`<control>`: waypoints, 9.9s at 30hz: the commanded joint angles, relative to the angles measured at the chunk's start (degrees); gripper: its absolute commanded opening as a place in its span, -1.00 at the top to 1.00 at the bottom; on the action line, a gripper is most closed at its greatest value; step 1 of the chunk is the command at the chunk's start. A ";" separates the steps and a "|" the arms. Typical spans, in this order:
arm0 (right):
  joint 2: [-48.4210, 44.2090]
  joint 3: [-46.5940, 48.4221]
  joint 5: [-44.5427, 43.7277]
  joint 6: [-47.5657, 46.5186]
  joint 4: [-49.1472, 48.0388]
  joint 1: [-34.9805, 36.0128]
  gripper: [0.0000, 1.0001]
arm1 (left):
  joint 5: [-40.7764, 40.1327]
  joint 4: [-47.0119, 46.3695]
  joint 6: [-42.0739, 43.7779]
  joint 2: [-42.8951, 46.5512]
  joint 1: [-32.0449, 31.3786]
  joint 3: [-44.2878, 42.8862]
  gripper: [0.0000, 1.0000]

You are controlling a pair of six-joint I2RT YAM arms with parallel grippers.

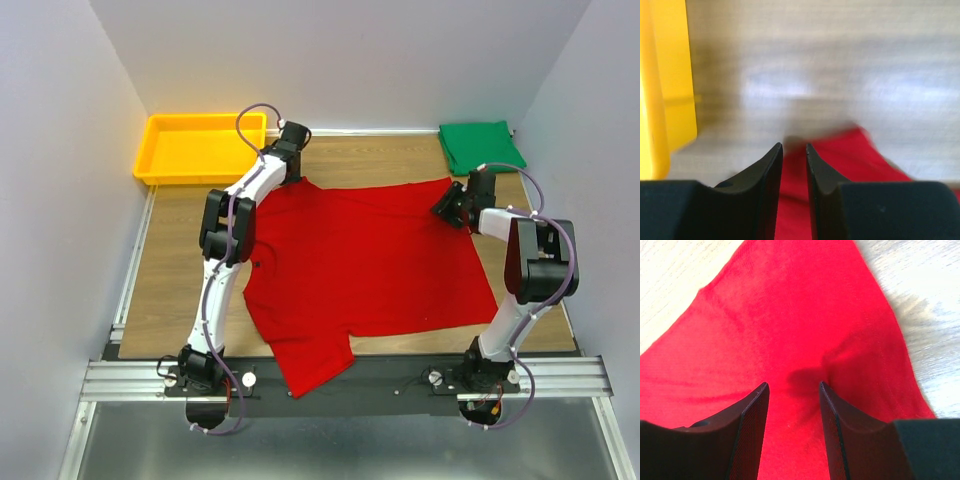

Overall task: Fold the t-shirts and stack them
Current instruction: Flatten the tshirt out, then fold the tshirt

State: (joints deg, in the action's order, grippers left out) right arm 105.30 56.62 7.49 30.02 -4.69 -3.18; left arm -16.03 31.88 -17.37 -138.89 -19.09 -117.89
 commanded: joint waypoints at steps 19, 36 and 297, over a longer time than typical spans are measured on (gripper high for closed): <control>0.61 -2.39 0.42 -0.93 6.27 -1.39 -0.06 | -4.01 -8.42 -6.62 14.26 -0.59 8.81 0.06; -2.46 -3.62 0.16 -3.65 6.97 -1.39 -0.08 | 0.22 -9.19 -11.11 18.29 -1.30 21.27 0.22; 13.44 33.11 -4.42 -20.18 16.82 -6.14 0.99 | 14.01 -19.48 4.44 29.38 11.09 38.26 1.00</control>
State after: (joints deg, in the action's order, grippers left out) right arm 119.57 87.24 1.56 10.50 12.12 -8.38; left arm -2.50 14.31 -15.11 -111.68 -8.84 -77.45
